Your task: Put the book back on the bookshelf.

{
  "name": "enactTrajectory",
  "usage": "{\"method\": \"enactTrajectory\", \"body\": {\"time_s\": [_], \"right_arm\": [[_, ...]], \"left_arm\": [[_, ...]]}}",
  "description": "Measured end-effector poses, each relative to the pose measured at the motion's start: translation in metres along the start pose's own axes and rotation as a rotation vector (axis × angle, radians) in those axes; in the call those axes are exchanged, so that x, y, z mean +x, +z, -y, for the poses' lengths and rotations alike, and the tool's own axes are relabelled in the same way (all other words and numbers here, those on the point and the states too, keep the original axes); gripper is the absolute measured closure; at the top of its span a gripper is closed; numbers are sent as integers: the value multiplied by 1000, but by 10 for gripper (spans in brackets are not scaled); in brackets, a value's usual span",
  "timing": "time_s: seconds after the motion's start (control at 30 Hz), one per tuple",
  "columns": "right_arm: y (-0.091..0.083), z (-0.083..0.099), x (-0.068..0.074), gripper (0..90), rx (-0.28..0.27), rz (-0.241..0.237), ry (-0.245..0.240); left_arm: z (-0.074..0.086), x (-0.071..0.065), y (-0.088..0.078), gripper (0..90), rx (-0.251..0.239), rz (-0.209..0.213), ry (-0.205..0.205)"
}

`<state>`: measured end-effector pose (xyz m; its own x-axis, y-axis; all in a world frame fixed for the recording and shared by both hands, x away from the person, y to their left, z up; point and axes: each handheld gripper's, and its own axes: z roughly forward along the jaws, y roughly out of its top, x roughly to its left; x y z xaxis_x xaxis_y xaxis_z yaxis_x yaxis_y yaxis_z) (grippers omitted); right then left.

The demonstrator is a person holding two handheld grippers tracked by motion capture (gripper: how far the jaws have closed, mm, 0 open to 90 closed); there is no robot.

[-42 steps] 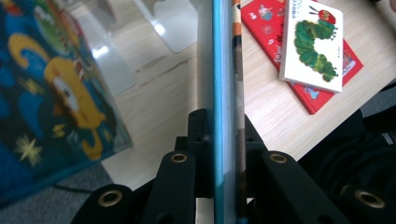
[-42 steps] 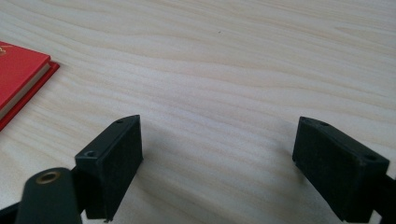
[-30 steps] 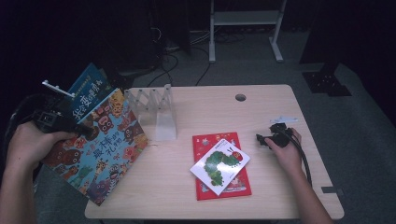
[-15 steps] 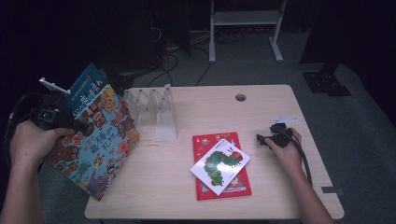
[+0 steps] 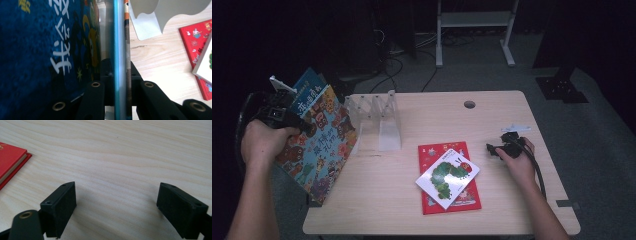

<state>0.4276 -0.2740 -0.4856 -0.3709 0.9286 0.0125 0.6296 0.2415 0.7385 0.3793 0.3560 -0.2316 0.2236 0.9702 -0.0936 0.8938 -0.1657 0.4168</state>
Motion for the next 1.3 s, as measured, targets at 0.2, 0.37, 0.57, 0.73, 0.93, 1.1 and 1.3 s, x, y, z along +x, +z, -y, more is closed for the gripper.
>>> {"method": "enactTrajectory", "body": {"time_s": [0.2, 0.37, 0.57, 0.73, 0.93, 1.1, 1.3], "right_arm": [[0, 0, 0, 148, 0, 0, 0], [0, 0, 0, 148, 0, 0, 0], [0, 0, 0, 149, 0, 0, 0], [0, 0, 0, 149, 0, 0, 0], [0, 0, 0, 149, 0, 0, 0], [0, 0, 0, 149, 0, 0, 0], [0, 0, 0, 149, 0, 0, -1]], "left_arm": [[-8, 0, 8, 804, -23, 13, -23], [-18, -3, 14, 804, -37, -1, -40], [-30, -8, 21, 803, -48, -24, -53], [-36, -8, 25, 803, -52, -33, -60], [-44, -4, 30, 803, -72, -32, -77], [-43, -5, 31, 797, -76, -28, -72], [-40, -3, 25, 775, -103, -21, -63]]}}
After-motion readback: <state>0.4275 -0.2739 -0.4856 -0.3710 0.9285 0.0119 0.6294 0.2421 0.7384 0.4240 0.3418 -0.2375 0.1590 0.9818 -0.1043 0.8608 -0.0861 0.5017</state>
